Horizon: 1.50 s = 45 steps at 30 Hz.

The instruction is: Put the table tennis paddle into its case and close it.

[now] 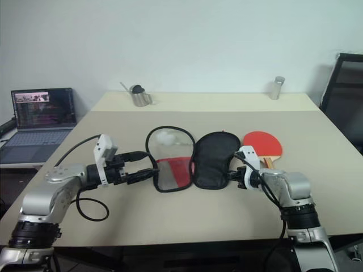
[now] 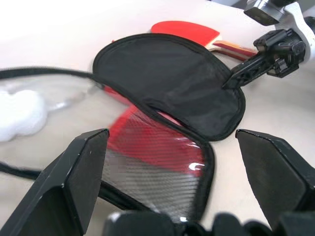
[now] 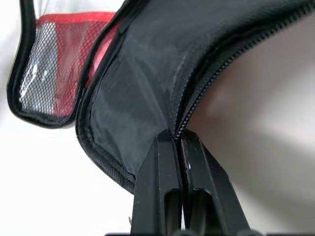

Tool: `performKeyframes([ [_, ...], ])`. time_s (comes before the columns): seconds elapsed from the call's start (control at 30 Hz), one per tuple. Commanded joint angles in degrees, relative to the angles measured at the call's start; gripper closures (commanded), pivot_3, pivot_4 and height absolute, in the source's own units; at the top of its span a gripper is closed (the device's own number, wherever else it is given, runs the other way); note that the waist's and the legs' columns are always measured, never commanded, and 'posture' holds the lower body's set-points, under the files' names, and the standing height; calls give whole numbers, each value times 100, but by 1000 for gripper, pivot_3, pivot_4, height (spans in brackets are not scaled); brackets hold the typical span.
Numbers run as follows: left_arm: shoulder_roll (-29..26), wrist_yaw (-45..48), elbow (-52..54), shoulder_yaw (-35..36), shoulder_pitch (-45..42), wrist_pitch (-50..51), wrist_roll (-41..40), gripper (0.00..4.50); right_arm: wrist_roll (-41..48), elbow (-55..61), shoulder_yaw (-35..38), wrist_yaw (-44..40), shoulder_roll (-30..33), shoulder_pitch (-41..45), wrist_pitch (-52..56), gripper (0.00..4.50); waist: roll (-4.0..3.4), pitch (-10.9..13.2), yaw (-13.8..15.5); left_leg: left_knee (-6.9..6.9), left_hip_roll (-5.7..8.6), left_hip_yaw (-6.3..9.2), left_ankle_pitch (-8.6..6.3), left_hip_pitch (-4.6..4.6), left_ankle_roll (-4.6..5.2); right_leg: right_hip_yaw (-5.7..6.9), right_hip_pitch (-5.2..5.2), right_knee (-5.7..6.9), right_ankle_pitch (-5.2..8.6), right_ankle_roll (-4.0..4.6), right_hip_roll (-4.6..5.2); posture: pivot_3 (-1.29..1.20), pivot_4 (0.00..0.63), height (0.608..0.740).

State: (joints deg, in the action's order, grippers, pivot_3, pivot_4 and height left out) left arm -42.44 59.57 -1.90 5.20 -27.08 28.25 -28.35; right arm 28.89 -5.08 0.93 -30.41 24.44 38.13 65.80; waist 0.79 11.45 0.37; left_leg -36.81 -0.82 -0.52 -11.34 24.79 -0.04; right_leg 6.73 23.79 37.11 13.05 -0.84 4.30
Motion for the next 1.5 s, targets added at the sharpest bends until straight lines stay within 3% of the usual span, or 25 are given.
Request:
performKeyframes([
  [0.03, 23, 44, 156, 12, -139, -124, 21, 0, -19, -177, -38, -310, 220, 326, -81, 4478, 0, 0, -8, 0, 0, 0, 0, 0, 0, 0, 1, 1, 0, 0, -1, 0, 150, 740],
  [0.77, 205, 39, -1, -69, -342, -239, 171, 0, -934, -2129, -444, -1084, 401, 1276, -1180, 4478, 1, 1, -36, -1, 1, -7, 0, 1, 0, -5, 2, 1, -2, 0, -1, 0, 150, 740],
  [1.13, 275, 52, 17, -87, -359, -231, 211, 0, -1131, -1984, -370, -1143, 411, 1129, -1154, 4478, 2, 1, -37, -1, 1, -8, 0, 1, 0, -5, 2, 2, -2, 0, -1, 0, 150, 740],
  [1.27, 316, 43, -29, -113, -402, -250, 236, 0, -1209, -2081, -229, -976, 423, 1196, -1256, 3518, 2, 1, -37, -2, 1, -8, 0, 1, 0, -6, 2, 2, -2, 0, -1, 0, 150, 740],
  [1.5, 394, 21, -28, -133, -424, -266, 273, 0, -1377, -2041, -138, -829, 608, 1304, -1653, 1034, 1, 1, -37, -2, 1, -11, 0, 1, 0, -6, 2, 2, -3, 0, -1, 0, 150, 740],
])
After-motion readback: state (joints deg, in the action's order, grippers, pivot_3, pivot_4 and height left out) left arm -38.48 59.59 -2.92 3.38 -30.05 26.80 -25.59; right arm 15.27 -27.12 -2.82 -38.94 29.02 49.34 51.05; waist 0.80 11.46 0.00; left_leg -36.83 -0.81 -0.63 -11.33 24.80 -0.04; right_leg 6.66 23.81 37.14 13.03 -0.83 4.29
